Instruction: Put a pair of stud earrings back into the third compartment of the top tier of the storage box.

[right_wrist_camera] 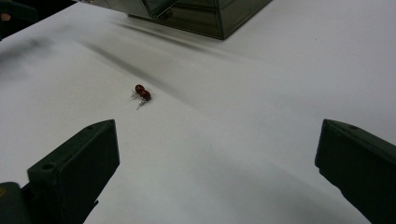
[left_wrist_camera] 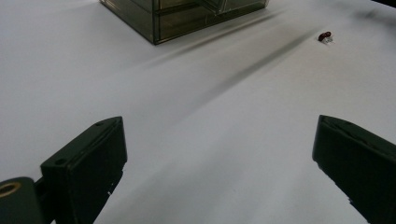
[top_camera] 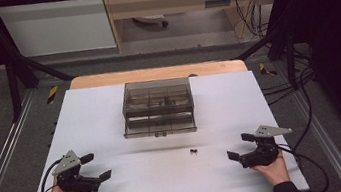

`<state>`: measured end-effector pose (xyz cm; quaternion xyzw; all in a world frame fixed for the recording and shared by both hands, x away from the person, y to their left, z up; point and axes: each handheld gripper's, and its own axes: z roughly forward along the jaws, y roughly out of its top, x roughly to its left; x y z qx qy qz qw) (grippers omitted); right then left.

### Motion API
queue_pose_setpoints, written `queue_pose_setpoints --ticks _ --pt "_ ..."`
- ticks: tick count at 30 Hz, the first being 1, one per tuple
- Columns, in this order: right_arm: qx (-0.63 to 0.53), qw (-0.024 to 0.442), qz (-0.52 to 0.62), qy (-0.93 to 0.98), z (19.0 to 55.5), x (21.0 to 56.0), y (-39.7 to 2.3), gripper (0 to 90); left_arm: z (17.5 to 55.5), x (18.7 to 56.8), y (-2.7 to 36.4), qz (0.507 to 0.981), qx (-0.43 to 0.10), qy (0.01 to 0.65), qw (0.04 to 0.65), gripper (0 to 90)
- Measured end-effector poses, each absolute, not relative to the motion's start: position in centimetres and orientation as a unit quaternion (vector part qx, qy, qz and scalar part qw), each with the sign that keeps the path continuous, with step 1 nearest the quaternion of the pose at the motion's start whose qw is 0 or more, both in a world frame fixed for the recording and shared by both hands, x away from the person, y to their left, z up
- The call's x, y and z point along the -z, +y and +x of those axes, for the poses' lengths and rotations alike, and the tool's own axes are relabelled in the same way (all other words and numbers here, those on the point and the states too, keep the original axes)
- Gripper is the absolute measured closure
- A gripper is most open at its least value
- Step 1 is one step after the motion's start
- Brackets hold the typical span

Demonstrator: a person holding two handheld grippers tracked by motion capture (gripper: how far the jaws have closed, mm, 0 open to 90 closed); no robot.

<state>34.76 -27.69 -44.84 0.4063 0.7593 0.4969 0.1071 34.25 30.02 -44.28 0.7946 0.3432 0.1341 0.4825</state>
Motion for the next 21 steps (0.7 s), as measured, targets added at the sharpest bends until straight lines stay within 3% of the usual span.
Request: queue_pose_setpoints --ticks 21 --pt "-0.492 0.11 0.402 0.764 34.78 44.37 -26.94 0.5 34.4 44.3 30.0 0.796 -0.137 0.348 0.476 3.6"
